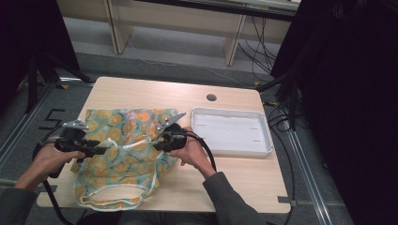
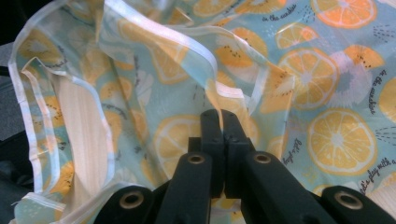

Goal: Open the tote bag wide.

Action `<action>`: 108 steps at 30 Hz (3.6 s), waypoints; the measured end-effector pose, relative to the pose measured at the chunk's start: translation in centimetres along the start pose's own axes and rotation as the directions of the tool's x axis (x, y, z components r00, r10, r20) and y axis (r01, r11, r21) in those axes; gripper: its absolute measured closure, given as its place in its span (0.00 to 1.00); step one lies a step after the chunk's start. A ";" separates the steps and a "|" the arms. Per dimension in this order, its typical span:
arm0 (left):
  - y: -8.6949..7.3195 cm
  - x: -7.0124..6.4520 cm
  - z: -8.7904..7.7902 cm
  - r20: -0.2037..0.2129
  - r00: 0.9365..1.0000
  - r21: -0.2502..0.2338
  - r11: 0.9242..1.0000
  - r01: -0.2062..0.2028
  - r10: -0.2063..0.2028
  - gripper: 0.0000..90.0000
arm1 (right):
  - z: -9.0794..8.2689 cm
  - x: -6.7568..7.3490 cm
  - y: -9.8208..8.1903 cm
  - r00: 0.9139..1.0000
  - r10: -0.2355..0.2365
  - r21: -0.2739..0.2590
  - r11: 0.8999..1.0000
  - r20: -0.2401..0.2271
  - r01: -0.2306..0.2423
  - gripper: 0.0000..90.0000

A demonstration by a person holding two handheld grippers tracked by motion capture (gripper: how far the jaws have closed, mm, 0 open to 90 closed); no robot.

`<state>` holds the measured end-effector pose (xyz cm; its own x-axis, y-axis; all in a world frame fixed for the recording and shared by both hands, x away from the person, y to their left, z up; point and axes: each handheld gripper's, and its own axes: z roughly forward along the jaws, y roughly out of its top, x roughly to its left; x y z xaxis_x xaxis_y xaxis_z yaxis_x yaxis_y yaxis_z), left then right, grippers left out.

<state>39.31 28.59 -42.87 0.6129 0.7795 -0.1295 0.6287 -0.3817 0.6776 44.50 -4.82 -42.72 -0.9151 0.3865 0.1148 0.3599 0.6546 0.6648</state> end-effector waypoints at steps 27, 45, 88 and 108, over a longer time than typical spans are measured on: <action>-2.2 -6.1 0.7 -0.066 0.935 0.151 0.929 -0.336 0.349 1.00 | -0.9 0.3 -0.4 1.000 0.010 -0.017 1.000 0.017 -0.010 1.00; 4.2 -3.1 -3.0 -0.019 0.968 0.008 0.969 -0.249 0.249 1.00 | -1.6 -0.1 1.4 0.987 -0.023 -0.083 0.996 0.158 0.037 1.00; 3.3 -2.0 1.0 0.075 0.979 0.105 0.975 -0.195 0.188 0.98 | -4.2 3.2 0.9 0.986 -0.130 -0.036 0.991 -0.101 0.127 1.00; 3.8 -3.9 1.4 -0.059 0.971 0.041 0.973 -0.228 0.230 0.66 | -0.1 -2.7 -0.1 0.974 -0.034 0.058 0.998 0.223 0.022 1.00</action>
<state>40.01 23.40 -40.80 0.7119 0.6985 0.0727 0.4917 -0.5696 0.6586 46.88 -6.02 -43.02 -0.8631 0.4993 -0.0755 0.3500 0.6993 0.6233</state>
